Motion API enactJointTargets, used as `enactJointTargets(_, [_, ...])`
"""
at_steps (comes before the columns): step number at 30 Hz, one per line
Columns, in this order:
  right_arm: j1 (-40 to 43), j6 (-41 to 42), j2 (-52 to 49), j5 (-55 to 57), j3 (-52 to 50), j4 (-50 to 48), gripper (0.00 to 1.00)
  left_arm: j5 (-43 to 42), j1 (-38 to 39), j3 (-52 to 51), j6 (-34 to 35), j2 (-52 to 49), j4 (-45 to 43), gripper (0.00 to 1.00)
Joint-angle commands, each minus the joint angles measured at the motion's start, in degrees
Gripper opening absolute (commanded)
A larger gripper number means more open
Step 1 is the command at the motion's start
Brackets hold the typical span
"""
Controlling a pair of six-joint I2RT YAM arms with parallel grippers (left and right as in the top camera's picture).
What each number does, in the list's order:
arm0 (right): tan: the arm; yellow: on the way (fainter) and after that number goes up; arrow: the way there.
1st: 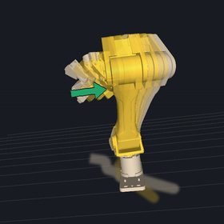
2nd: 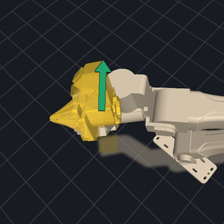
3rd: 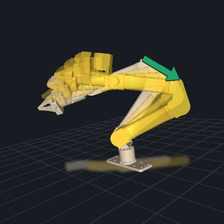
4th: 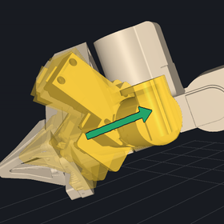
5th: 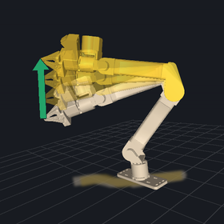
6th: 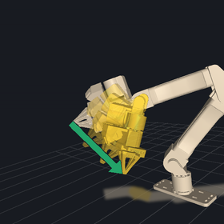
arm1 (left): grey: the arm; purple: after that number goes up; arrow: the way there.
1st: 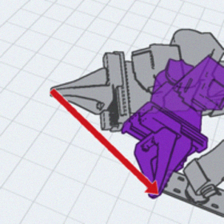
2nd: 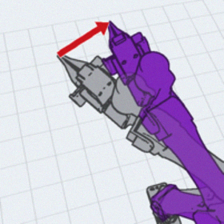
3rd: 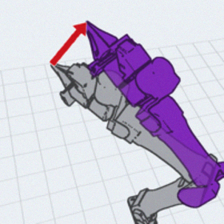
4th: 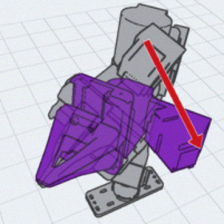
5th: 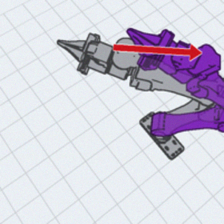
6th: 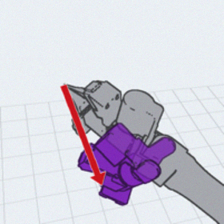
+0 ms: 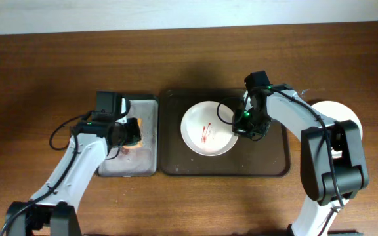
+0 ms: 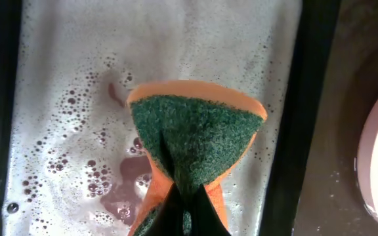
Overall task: Clean dirty plates on tray and stack at the side
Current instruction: 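Scrub the stained plate with the sponge in the left gripper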
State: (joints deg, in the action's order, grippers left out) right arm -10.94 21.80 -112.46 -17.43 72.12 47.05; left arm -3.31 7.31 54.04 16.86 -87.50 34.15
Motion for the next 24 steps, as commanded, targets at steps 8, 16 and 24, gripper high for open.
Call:
enactJointTargets(8, [-6.88,-3.28,-0.52,1.60,-0.22,1.51,0.04,-10.01,14.25,2.78,2.38,-0.31,-7.69,0.00])
enactJointTargets(16, [-7.02,-2.25,-0.52,1.60,-0.22,1.60,0.04,-29.70,15.58,2.75,13.92,-10.21,-19.08,0.00])
enactJointTargets(24, [-7.02,-2.27,-0.52,1.60,-0.22,1.57,0.04,-41.38,17.59,2.75,17.94,-20.41,-29.75,0.00])
